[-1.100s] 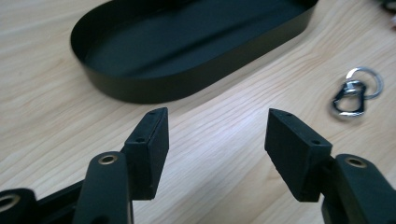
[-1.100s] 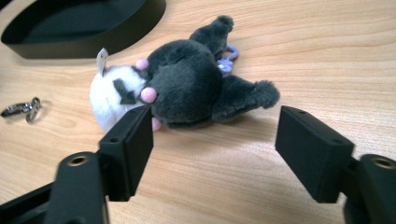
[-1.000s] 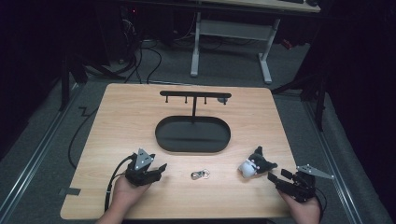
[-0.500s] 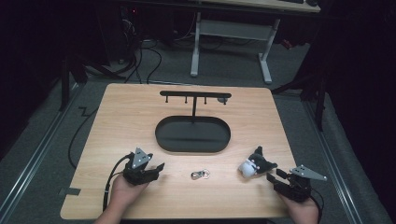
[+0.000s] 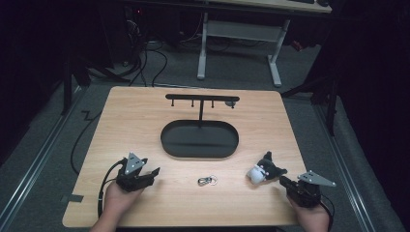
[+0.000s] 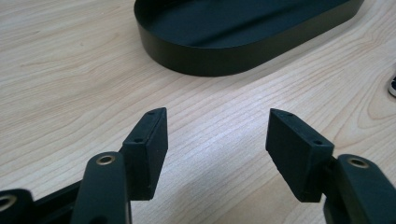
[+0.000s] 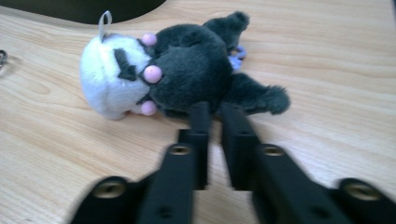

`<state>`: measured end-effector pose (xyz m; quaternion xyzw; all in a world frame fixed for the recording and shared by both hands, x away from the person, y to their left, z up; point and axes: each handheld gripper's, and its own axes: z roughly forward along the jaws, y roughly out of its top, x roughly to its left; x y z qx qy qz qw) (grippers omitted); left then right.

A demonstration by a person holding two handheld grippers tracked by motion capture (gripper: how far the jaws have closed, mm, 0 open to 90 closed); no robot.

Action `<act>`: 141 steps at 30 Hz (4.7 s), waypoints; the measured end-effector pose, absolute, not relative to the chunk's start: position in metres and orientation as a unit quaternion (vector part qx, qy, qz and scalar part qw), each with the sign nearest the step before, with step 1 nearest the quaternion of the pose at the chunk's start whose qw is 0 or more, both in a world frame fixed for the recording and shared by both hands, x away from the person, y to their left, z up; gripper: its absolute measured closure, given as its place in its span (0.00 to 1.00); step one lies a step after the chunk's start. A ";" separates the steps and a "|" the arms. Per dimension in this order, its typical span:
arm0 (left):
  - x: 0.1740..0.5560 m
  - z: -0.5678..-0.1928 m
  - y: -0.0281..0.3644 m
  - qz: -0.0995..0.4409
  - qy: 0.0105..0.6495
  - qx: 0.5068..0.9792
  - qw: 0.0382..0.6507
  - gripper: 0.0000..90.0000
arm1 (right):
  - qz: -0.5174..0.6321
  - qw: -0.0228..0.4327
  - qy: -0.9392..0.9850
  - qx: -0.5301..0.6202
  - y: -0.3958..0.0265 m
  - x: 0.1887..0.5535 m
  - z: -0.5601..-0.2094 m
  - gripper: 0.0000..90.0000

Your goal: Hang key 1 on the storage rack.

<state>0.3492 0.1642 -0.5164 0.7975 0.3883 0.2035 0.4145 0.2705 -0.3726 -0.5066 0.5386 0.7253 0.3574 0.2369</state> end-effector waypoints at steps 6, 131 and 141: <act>0.347 -0.516 0.169 0.202 0.398 0.790 0.421 0.43 | 0.328 0.241 0.733 0.544 -0.370 0.277 -0.509 1.00; 0.328 -0.518 0.158 0.211 0.344 0.821 0.404 0.36 | 0.119 0.042 0.851 0.510 -0.285 0.330 -0.479 0.33; 0.327 -0.518 0.161 0.209 0.353 0.817 0.406 0.36 | 0.154 0.020 0.838 0.524 -0.283 0.337 -0.473 0.28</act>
